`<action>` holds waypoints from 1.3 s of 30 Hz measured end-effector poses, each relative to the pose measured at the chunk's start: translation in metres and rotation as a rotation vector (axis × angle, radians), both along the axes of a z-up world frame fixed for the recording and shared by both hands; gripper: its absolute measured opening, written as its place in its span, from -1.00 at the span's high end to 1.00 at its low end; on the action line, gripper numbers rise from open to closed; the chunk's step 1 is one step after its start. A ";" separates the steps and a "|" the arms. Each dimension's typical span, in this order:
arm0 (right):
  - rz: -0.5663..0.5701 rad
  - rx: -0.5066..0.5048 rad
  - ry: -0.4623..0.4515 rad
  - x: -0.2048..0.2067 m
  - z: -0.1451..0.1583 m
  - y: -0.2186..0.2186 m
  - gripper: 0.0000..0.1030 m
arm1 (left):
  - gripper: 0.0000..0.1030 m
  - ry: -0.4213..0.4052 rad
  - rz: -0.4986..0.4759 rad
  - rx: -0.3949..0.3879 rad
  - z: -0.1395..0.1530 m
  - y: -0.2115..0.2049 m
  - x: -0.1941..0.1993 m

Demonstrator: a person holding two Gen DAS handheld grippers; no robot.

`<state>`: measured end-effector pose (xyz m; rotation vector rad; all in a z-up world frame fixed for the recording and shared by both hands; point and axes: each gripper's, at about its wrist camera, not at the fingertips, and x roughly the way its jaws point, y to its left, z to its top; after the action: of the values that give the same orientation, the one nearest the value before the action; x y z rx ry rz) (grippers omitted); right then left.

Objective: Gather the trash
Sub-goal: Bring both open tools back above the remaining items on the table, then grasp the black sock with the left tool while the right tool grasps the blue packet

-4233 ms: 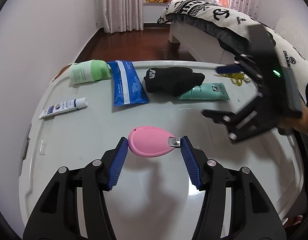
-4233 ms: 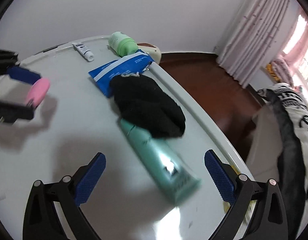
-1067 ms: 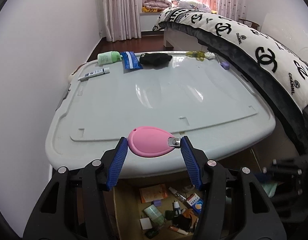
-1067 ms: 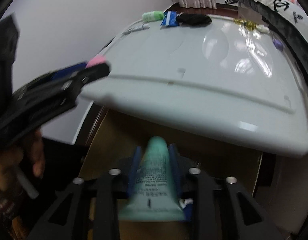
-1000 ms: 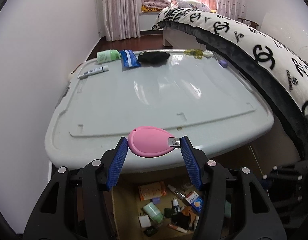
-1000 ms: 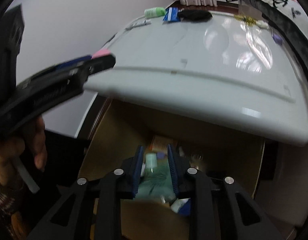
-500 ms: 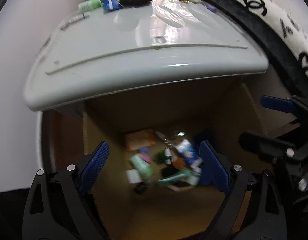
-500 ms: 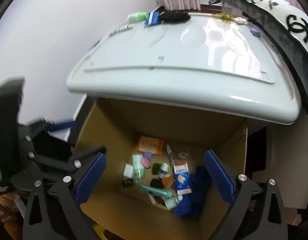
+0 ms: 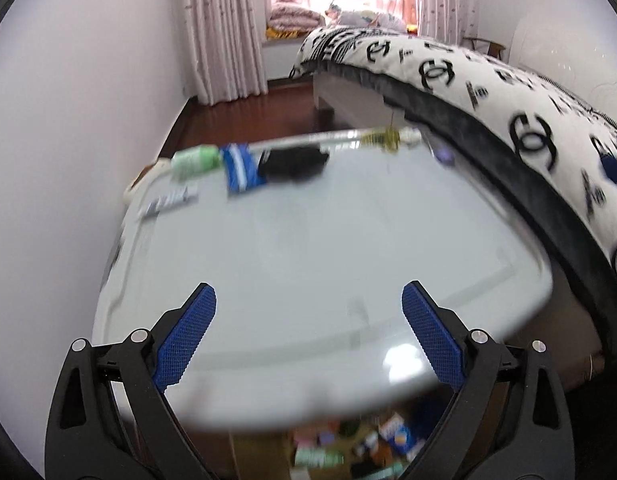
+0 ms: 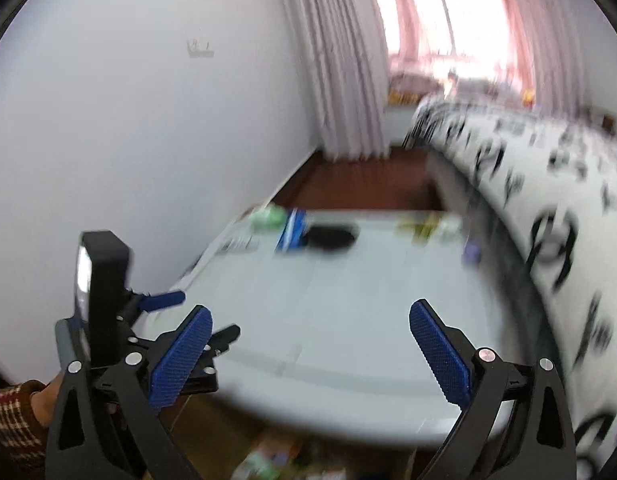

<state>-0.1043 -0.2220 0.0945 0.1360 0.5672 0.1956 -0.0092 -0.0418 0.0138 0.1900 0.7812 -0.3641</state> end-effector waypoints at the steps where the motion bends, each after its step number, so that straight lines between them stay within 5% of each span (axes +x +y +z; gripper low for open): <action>1: -0.027 -0.022 -0.028 0.008 0.002 -0.003 -0.89 | -0.78 0.002 -0.022 -0.009 -0.002 -0.009 0.022; 5: -0.104 0.012 -0.056 0.024 -0.022 -0.028 -0.89 | -0.78 -0.030 -0.050 0.066 -0.021 -0.046 0.095; 12: -0.142 0.129 0.068 0.043 -0.054 -0.060 -0.89 | -0.78 0.024 0.010 0.091 -0.057 -0.096 0.216; 22: -0.179 0.150 0.010 0.038 -0.046 -0.062 -0.89 | -0.78 0.110 0.125 0.150 -0.100 -0.098 0.292; 26: -0.193 0.157 0.075 0.047 -0.054 -0.060 -0.89 | -0.77 0.132 0.077 0.116 -0.113 -0.101 0.283; 27: -0.193 0.147 0.074 0.048 -0.054 -0.058 -0.89 | -0.64 0.135 0.053 0.113 -0.113 -0.101 0.278; 31: -0.199 0.021 0.032 0.049 -0.049 -0.040 -0.89 | 0.58 0.109 -0.013 0.132 -0.105 -0.101 0.244; 35: -0.216 -0.118 0.003 0.059 -0.046 -0.023 -0.89 | 0.64 0.172 -0.010 0.069 -0.096 -0.070 0.198; 39: -0.139 -0.071 0.014 0.089 -0.040 -0.010 -0.89 | 0.64 0.177 0.049 0.061 -0.091 -0.027 0.146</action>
<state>-0.0152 -0.2320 0.0548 0.1073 0.5757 0.0394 0.1370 -0.0689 -0.0772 0.1967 0.9709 -0.3137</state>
